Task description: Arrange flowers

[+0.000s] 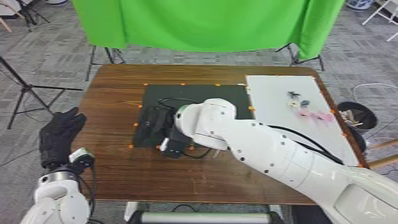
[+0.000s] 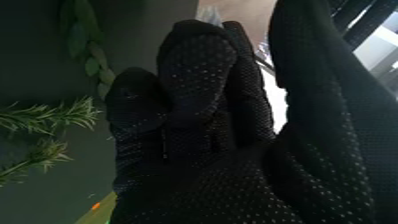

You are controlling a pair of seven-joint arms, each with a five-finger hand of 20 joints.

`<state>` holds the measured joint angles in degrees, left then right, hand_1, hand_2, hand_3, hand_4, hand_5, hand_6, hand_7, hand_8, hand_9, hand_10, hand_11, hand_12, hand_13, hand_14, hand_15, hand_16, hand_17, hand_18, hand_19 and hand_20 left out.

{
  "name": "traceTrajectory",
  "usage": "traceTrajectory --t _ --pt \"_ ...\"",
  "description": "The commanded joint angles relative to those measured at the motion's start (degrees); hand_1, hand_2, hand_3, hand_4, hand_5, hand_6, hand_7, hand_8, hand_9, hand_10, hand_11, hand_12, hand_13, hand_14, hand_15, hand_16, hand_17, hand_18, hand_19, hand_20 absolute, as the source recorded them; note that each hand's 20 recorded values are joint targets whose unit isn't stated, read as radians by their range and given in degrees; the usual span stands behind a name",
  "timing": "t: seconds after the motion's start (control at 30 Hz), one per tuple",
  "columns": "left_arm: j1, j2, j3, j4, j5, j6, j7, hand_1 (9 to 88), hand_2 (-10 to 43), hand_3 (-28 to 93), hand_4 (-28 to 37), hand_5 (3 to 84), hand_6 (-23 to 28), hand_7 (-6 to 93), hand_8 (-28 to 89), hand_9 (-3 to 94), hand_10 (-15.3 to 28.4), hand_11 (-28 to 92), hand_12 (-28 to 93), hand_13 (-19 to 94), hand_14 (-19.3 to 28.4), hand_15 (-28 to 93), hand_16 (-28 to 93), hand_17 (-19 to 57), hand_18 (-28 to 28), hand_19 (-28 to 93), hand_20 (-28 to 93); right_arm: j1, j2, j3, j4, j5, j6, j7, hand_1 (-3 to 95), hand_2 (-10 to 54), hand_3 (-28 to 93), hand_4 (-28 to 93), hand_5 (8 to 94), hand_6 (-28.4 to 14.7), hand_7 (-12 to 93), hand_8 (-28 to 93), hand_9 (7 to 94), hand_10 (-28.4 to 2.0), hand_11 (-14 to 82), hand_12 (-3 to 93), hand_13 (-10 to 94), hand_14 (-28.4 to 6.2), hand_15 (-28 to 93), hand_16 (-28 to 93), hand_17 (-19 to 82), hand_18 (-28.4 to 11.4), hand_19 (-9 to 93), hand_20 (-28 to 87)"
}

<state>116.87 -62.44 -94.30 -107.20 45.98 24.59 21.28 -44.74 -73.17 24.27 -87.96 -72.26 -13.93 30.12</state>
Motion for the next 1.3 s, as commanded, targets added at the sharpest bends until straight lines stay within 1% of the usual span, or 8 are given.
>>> traceTrajectory --t 0.03,0.17,0.6,0.7,0.83,1.1,1.2,1.3 --pt "0.52 -0.50 0.75 -0.62 0.44 -0.74 -0.75 27.3 22.5 65 -28.3 56.3 4.3 14.9 -8 53.3 15.4 23 10 44 14.7 21 -4 23.1 11.6 7 29 1.35 -0.92 0.67 0.82 -1.39 -0.94 0.48 41.7 -9.5 70 -13 58.7 -2.1 13 -9 62.9 -13.0 9.6 14.7 84 -5.7 58 31 60 -11.6 93 46" --pt "0.96 -0.35 1.25 -1.14 0.39 -0.23 -0.41 27.3 20.8 65 -28.3 56.3 4.2 14.9 -8 53.3 15.4 23 10 44 14.8 21 -4 22.9 11.7 8 29 1.67 -0.74 0.65 1.07 -2.01 -1.67 1.24 40.4 -9.5 70 -13 58.2 -2.2 13 -9 62.4 -13.0 9.2 14.7 84 -5.8 58 31 59 -12.5 93 45" --pt "1.47 0.08 1.82 -1.92 0.61 0.35 -0.88 26.6 16.4 67 -28.3 55.8 4.1 15.3 -8 53.2 15.3 24 10 43 15.3 21 -4 22.2 12.0 9 28 2.20 0.02 1.47 1.87 -4.03 -4.99 3.20 36.8 -9.5 70 -13 54.5 -2.5 12 -9 58.3 -14.3 8.8 15.8 83 -6.0 57 31 59 -13.2 93 43" --pt "1.21 0.07 0.99 -1.45 0.79 -0.57 -1.55 26.6 15.9 67 -28.3 55.8 4.0 15.5 -8 53.2 15.4 24 10 43 15.3 21 -4 22.2 12.0 9 28 2.75 0.40 1.97 1.70 -3.41 -7.48 4.47 36.6 -9.5 70 -12 53.8 -1.0 12 -9 57.5 -15.3 8.7 16.4 83 -5.9 57 30 59 -13.3 93 43" --pt "1.42 0.03 0.63 -1.58 0.84 -0.66 -1.73 27.1 15.0 67 -28.3 55.8 3.2 16.1 -8 53.3 15.3 24 10 43 15.3 21 -4 22.1 12.0 9 28 3.24 0.79 2.31 1.02 -3.62 -9.03 5.54 35.7 -9.5 70 -13 51.6 1.2 12 -9 57.0 -17.1 8.4 17.0 83 -6.1 57 30 58 -13.8 93 43" --pt "1.25 -0.18 -0.20 -1.04 1.03 -1.81 -2.50 27.6 14.3 67 -28.3 55.9 2.5 16.8 -9 53.4 15.2 24 10 43 15.5 21 -4 22.0 12.1 9 27 4.23 2.20 3.21 0.11 -3.04 -8.48 5.09 34.4 -9.5 68 -12 49.6 2.0 11 -9 56.5 -18.1 8.7 18.3 83 -6.5 57 31 58 -14.3 93 43" --pt "1.50 0.00 0.15 -1.29 1.03 -1.52 -2.46 27.7 14.1 67 -28.3 55.9 2.5 16.9 -9 53.4 15.2 24 10 43 15.5 21 -4 21.9 12.2 9 27 4.73 3.81 4.52 -2.03 -3.23 -8.37 4.35 34.2 -9.5 68 -12 49.4 2.1 11 -9 56.3 -18.2 8.6 18.4 83 -6.6 57 31 58 -14.4 93 43" --pt "0.90 -0.18 0.04 -1.00 1.31 -1.86 -3.07 27.8 14.0 67 -28.3 55.9 2.5 16.9 -9 53.5 15.2 24 10 43 15.6 21 -4 21.8 12.2 10 27 4.68 7.34 7.45 -6.17 -5.48 -8.38 2.02 34.1 -9.5 68 -12 49.2 2.1 11 -9 56.0 -18.4 8.5 18.5 83 -7.0 57 31 57 -14.6 93 43"
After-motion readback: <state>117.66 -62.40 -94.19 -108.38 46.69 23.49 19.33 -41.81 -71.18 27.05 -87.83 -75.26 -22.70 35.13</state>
